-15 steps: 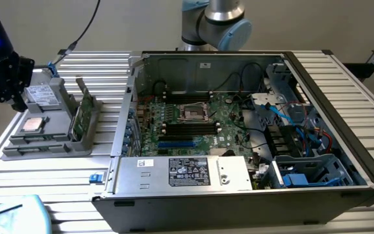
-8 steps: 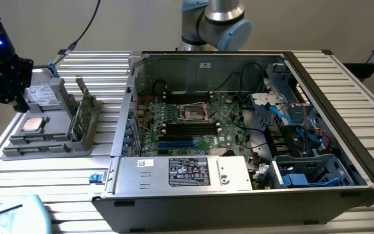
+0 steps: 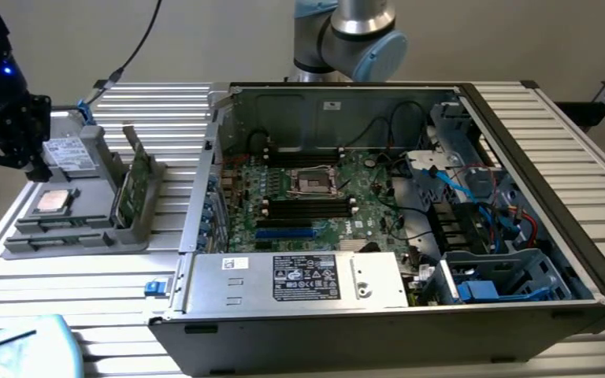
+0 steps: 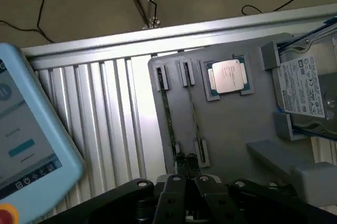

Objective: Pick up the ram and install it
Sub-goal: 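Pick up the ram and move it above insertion slot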

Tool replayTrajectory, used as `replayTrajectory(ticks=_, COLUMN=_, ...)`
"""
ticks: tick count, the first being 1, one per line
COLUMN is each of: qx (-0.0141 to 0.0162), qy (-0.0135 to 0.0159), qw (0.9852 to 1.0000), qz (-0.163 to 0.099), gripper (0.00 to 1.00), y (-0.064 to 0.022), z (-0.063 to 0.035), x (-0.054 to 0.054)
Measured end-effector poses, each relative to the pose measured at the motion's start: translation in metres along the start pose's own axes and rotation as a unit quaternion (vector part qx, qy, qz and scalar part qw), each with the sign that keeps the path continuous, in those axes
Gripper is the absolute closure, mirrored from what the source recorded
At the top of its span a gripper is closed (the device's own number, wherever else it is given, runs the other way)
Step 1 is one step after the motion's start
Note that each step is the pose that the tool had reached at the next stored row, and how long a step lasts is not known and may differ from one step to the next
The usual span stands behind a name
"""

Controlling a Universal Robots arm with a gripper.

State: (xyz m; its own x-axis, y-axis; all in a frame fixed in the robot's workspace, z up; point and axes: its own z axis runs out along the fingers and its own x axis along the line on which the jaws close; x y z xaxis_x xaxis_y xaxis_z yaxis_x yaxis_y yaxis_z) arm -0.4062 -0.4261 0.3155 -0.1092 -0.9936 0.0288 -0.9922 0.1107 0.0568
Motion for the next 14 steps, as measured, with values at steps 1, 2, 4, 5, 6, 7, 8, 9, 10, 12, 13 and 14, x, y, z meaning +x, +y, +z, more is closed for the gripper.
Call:
replayTrajectory(ticks=1, qx=-0.0001, qy=-0.0026, qw=1.0, qz=-0.009, gripper=0.89, y=0.0, z=0.0004, x=0.0)
replayTrajectory(ticks=2, qx=-0.0003, qy=-0.0058, qw=0.9998, qz=-0.017, gripper=0.89, y=0.0, z=0.0008, x=0.0)
replayTrajectory(ticks=4, qx=-0.0005, qy=-0.0089, qw=0.9997, qz=-0.024, gripper=0.89, y=0.0007, z=0.0011, x=0.0)
replayTrajectory(ticks=5, qx=-0.0007, qy=-0.0088, qw=0.9996, qz=-0.025, gripper=0.89, y=0.0008, z=0.0011, x=0.0)
replayTrajectory(ticks=6, qx=-0.0007, qy=-0.0088, qw=0.9996, qz=-0.026, gripper=0.89, y=0.0011, z=0.0011, x=0.0001)
replayTrajectory(ticks=7, qx=-0.0008, qy=-0.0089, qw=0.9996, qz=-0.026, gripper=0.89, y=0.0013, z=0.0012, x=0.0001)
replayTrajectory(ticks=8, qx=-0.0014, qy=-0.0088, qw=0.9996, qz=-0.026, gripper=0.89, y=0.0017, z=0.0012, x=0.0002)
replayTrajectory(ticks=9, qx=-0.0018, qy=-0.0088, qw=0.9996, qz=-0.027, gripper=0.89, y=0.0022, z=0.0013, x=0.0002)
replayTrajectory(ticks=10, qx=-0.0024, qy=-0.0086, qw=0.9996, qz=-0.028, gripper=0.89, y=0.0027, z=0.0013, x=0.0003)
replayTrajectory(ticks=12, qx=-0.0038, qy=-0.0082, qw=0.9994, qz=-0.032, gripper=0.89, y=0.0045, z=0.0015, x=0.0004)
replayTrajectory(ticks=13, qx=-0.0043, qy=-0.0081, qw=0.9993, qz=-0.035, gripper=0.89, y=0.0055, z=0.0017, x=0.0005)
replayTrajectory(ticks=14, qx=-0.0046, qy=-0.0078, qw=0.9992, qz=-0.04, gripper=0.89, y=0.0061, z=0.002, x=0.0006)
